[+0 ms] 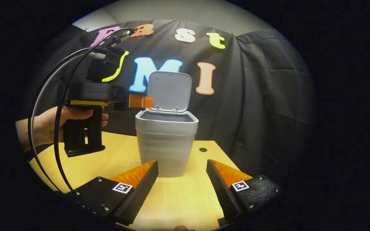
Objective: Press the lid of the desktop garbage bin to open it, pick up the crumpled paper on the desktop and throw it into the bin, then pick up the pop can on the desktop and drop it into the bin, and finally close the garbage bin lid.
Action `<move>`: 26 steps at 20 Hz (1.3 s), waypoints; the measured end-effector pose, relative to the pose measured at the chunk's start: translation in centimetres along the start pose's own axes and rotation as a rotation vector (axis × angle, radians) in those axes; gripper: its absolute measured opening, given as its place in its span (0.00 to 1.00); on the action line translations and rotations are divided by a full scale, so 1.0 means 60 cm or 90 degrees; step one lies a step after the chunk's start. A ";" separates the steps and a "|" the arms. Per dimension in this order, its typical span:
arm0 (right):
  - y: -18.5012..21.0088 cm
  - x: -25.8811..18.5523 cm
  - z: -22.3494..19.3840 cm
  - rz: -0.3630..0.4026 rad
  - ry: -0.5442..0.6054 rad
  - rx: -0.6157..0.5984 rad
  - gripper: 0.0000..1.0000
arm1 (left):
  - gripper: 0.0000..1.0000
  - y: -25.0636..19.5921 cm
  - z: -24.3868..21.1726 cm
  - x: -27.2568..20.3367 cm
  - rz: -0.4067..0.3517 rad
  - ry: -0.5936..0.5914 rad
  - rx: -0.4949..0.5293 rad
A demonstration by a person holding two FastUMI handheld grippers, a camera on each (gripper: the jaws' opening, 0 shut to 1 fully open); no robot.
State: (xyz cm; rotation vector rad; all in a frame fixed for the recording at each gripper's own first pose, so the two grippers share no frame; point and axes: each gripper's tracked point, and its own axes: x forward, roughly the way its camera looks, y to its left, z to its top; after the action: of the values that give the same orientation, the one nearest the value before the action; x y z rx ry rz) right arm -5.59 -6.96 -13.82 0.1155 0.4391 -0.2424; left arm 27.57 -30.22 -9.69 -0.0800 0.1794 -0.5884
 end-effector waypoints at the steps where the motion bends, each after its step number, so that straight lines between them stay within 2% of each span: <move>1: 0.012 0.002 -0.003 0.016 0.002 0.001 0.96 | 0.95 0.010 0.008 -0.015 0.012 -0.008 0.004; 3: 0.037 0.005 -0.007 0.050 0.004 0.005 1.00 | 0.95 0.032 0.020 -0.051 0.037 -0.025 0.013; 8: 0.122 0.013 -0.034 0.154 0.030 0.003 1.00 | 0.95 0.091 0.038 -0.145 0.109 -0.049 0.031; 10: 0.149 0.011 -0.052 0.192 0.049 0.000 0.96 | 0.95 0.111 0.045 -0.181 0.136 -0.056 0.042; 13: 0.184 0.008 -0.090 0.233 0.087 0.005 0.96 | 0.95 0.130 0.044 -0.230 0.168 -0.056 0.047; 20: 0.210 0.031 -0.176 0.251 0.190 -0.013 0.97 | 0.95 0.161 0.011 -0.322 0.222 -0.037 0.030; 26: 0.218 0.047 -0.238 0.257 0.255 -0.016 0.97 | 0.95 0.183 -0.011 -0.364 0.250 -0.017 0.009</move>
State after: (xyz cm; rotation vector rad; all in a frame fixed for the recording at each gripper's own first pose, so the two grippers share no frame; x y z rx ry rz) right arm -5.56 7.38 -27.13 0.2265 0.8033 0.1879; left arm 15.57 -8.93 -8.53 -0.0371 0.1601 -0.1964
